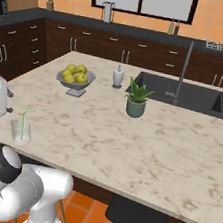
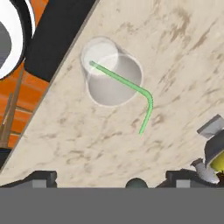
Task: Take a straw from the drawer in front and place it inside the glass cup on the dining counter.
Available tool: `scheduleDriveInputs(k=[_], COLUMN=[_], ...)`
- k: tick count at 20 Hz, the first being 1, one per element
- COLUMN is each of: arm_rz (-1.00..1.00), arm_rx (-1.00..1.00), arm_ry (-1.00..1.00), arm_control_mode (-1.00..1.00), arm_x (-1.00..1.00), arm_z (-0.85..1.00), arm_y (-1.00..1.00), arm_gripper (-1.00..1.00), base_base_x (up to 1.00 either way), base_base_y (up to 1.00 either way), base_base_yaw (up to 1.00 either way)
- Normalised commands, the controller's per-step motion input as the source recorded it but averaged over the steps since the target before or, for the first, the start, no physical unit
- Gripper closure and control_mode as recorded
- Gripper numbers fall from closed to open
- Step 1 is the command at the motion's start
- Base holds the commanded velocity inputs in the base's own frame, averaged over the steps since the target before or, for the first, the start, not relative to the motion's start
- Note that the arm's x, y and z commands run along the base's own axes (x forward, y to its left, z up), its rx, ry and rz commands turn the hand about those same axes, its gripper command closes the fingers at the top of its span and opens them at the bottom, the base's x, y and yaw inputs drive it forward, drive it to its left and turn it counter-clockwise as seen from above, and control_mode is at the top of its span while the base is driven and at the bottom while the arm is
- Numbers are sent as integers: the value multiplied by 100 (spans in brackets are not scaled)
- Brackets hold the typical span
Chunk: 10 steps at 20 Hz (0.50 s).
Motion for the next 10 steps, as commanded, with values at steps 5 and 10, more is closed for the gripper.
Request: scheduleDriveInputs(k=[5,10], arm_rz=[-27,-31], arm_rx=[26,23], arm_ry=[21,30], arm_control_mode=[-100,-100], arm_x=[-48,-12], arm_z=[77,14], arm_y=[-88,-96], arm_gripper=[-100,-100], base_base_x=[0,0], base_base_y=[0,0], base_base_yaw=[0,0])
